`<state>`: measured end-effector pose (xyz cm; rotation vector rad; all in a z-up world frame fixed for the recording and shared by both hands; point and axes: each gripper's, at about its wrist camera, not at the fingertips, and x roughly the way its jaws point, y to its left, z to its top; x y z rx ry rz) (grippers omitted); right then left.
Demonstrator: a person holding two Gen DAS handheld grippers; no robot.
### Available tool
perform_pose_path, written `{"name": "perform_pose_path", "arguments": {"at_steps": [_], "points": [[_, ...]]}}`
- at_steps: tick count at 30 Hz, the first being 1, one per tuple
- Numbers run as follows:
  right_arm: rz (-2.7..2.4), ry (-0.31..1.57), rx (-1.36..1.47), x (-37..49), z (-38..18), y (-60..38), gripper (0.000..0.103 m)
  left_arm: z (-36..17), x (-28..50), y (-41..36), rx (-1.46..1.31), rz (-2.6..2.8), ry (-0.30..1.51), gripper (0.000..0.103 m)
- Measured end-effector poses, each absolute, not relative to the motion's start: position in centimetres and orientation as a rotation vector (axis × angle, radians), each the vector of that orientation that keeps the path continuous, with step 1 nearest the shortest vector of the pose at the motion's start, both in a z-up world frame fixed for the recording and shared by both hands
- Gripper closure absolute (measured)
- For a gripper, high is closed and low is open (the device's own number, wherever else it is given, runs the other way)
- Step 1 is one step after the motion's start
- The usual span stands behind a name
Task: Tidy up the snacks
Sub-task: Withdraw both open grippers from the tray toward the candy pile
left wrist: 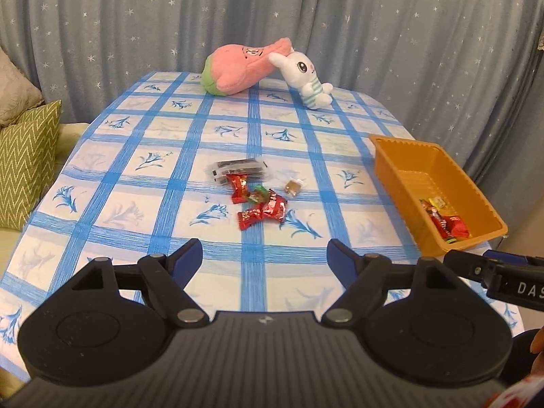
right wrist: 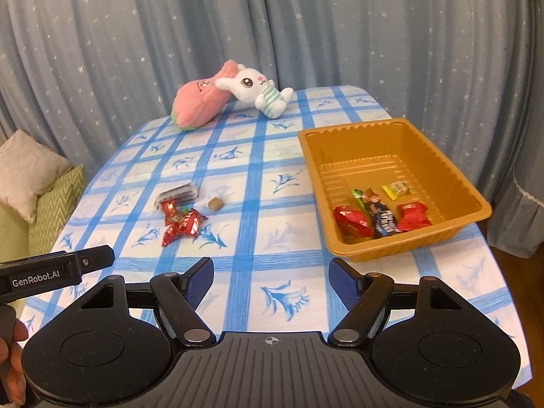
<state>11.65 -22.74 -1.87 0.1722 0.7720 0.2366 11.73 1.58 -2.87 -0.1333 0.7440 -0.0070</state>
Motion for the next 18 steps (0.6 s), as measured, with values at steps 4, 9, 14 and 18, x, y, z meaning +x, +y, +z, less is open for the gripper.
{"name": "perform_pose_path", "arguments": {"at_steps": [4,9,14,18], "points": [[0.254,0.78,0.171,12.7,-2.5,-21.9,0.029,-3.8,13.2,2.5,-0.103,-0.021,0.754,0.026],[0.273,0.774,0.165,14.1,-3.3,-20.6,0.029,-5.5,15.8,3.6,-0.049,-0.074,0.776,0.03],[0.293,0.774,0.16,16.0,-4.4,-19.1,0.029,-7.4,18.7,4.2,0.02,-0.134,0.798,0.042],[0.308,0.783,0.151,17.9,-5.6,-17.9,0.029,-9.2,20.9,4.5,0.079,-0.183,0.804,0.049]]}}
